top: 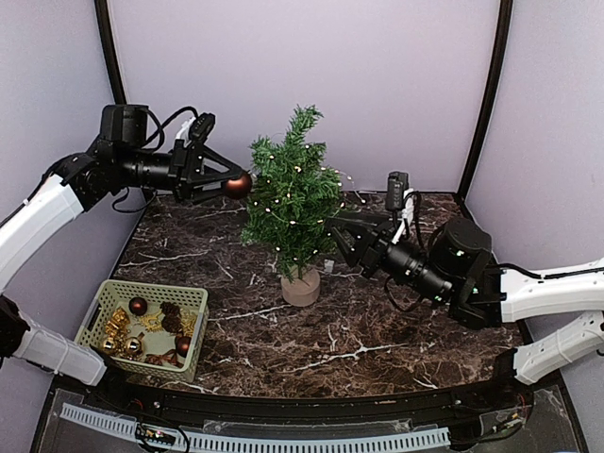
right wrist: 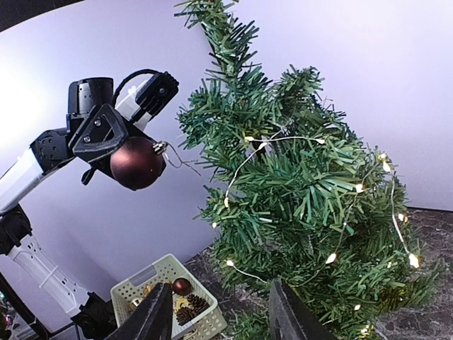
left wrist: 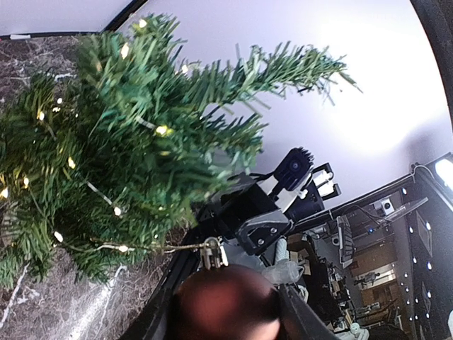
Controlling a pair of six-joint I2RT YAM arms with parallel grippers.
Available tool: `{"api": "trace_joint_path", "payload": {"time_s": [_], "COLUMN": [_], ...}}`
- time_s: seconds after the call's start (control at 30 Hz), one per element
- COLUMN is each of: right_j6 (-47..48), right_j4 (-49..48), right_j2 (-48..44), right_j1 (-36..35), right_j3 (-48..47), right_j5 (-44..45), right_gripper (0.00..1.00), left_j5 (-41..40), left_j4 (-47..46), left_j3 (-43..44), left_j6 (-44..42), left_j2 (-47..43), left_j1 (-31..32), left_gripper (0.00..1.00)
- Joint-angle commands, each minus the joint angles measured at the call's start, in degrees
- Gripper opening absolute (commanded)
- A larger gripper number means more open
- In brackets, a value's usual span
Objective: Decorate the small christmas tree
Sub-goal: Wrap the ornament ball around the branch.
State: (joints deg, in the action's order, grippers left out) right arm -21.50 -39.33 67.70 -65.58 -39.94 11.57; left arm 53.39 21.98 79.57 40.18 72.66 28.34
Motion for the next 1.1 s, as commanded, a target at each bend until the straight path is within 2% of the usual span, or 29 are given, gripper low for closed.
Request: {"api": "trace_joint_path", "payload": {"time_s": [0.0, 0.13, 0.57, 1.07], "right_j6": [0.0, -0.7, 0.1, 2.7], "right_j4": [-0.1, -0.6, 0.3, -1.0], "right_j2": [-1.4, -1.9, -1.6, 5.6], "right_j1": [0.4, 0.5, 0.6, 0.4], "right_j3": [1.0, 1.9, 1.0, -6.7], "right_j5": [2.6, 3.1, 2.0, -2.6], "right_gripper": [0.47, 0.47, 0.47, 0.47], "left_j5": [0.9, 0.1, -0.4, 1.9], "left_j4": [6.5, 8.8, 6.9, 5.8], "left_j3": [8.2, 11.8, 13.7, 15.8], "left_j6": [-2.5, -3.6, -2.0, -0.2], "left_j2": [2.2, 4.0, 6.0, 7.5], "left_j1": [-0.3, -0.5, -1.0, -2.9], "left_gripper": [0.4, 0.4, 0.39, 0.39]}}
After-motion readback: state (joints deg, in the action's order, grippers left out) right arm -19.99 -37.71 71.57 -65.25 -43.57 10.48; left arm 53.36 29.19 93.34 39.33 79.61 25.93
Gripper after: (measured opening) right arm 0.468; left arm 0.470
